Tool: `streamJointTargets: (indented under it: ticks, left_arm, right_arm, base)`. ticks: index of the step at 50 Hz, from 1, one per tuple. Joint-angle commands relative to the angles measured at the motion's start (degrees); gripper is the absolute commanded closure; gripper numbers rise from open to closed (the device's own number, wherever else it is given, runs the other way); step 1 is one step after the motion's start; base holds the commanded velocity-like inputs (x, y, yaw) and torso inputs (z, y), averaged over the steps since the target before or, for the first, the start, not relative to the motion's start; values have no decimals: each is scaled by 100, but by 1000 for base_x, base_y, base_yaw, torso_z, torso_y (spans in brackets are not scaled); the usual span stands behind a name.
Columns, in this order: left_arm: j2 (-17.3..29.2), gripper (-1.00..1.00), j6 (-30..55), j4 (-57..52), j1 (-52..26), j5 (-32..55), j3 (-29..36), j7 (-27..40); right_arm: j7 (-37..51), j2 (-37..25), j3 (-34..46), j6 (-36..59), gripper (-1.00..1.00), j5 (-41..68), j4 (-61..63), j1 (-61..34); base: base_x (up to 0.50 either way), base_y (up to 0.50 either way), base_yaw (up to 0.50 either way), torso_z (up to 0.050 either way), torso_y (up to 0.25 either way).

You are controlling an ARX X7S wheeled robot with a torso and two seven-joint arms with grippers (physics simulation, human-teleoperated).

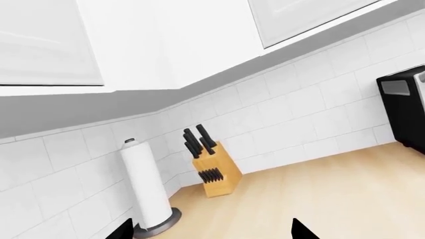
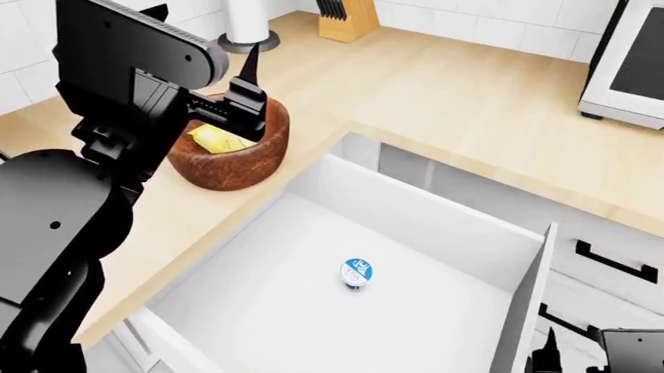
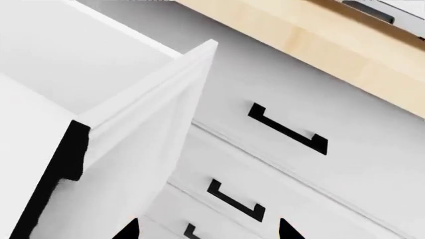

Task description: Place the bar in the bowl and close the drawer.

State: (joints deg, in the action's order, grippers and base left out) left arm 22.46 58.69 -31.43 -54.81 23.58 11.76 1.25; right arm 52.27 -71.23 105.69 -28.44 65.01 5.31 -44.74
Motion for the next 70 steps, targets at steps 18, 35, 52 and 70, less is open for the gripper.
streamJointTargets:
  ticks: [18,35,52,70]
  left_arm:
    - [13,-100,-186,172,-35,-78,158,33]
    - [94,-100,106,-116,-47,76,24,103]
    - [96,-100,47,-59,-69,52,105,135]
    - [148,-100,135,-137,-103,128,22,172]
  right_arm:
    - [-985,1145,-108,278,-100,491,-1206,-46]
    - [-2038,1820,-38,490,-100,302,-1558,-247]
    - [-3028,2191,-46,390,-100,168,-1636,-383]
    - [-3901,3181,-167,608,-100,285,-2367,-641]
  base:
    - [0,0,0,0,0]
    - [0,0,0,0,0]
    - [0,0,0,0,0]
    - [0,0,0,0,0]
